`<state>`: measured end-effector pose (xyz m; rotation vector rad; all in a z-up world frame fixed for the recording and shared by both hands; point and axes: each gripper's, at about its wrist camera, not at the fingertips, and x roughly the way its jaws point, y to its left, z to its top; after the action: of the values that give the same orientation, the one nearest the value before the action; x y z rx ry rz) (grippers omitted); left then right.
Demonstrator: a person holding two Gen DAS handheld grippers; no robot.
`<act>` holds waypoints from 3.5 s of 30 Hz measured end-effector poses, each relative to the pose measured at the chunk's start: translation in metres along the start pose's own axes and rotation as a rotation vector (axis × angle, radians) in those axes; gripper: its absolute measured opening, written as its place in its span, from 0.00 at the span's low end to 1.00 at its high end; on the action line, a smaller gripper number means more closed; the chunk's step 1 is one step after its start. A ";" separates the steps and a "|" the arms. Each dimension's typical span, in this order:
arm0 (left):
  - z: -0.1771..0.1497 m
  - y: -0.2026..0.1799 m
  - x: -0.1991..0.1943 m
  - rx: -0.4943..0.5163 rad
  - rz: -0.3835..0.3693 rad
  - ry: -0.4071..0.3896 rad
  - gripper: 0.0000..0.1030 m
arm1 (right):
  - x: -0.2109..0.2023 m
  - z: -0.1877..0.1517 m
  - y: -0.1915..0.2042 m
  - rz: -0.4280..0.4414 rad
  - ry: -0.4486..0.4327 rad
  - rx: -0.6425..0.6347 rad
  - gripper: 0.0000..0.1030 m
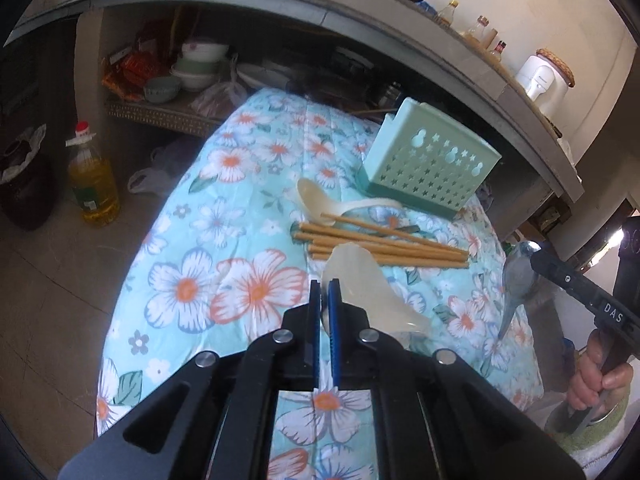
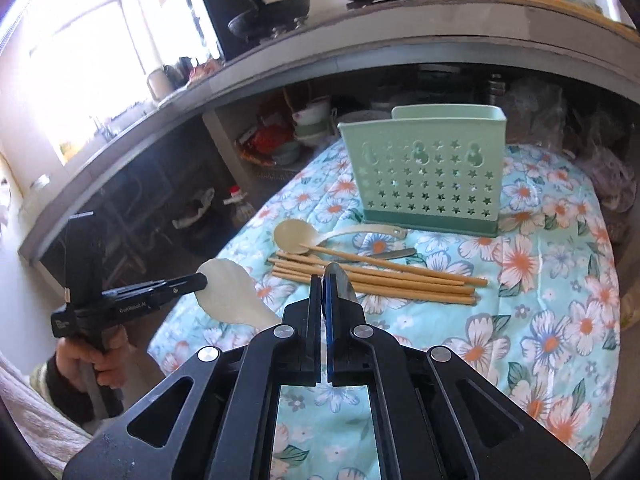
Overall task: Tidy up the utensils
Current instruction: 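Carry the paddle into the mint holder and open the left tool while the right tool carries the spoon, then lower the metal spoon into the mint holder and open the right tool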
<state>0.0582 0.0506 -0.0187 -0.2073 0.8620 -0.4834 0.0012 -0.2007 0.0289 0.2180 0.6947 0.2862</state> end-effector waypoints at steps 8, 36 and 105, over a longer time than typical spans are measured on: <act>0.054 -0.042 -0.040 0.094 -0.073 -0.193 0.01 | -0.039 0.010 -0.033 0.049 -0.139 0.177 0.00; 0.183 -0.145 0.076 0.537 0.235 -0.254 0.01 | -0.076 0.040 -0.078 0.106 -0.289 0.231 0.00; 0.117 -0.060 0.034 0.182 0.105 -0.225 0.76 | -0.008 0.066 -0.115 -0.035 -0.374 0.343 0.36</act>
<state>0.1481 -0.0203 0.0549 -0.0473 0.6019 -0.4285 0.0601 -0.3182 0.0491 0.5705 0.3710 0.0857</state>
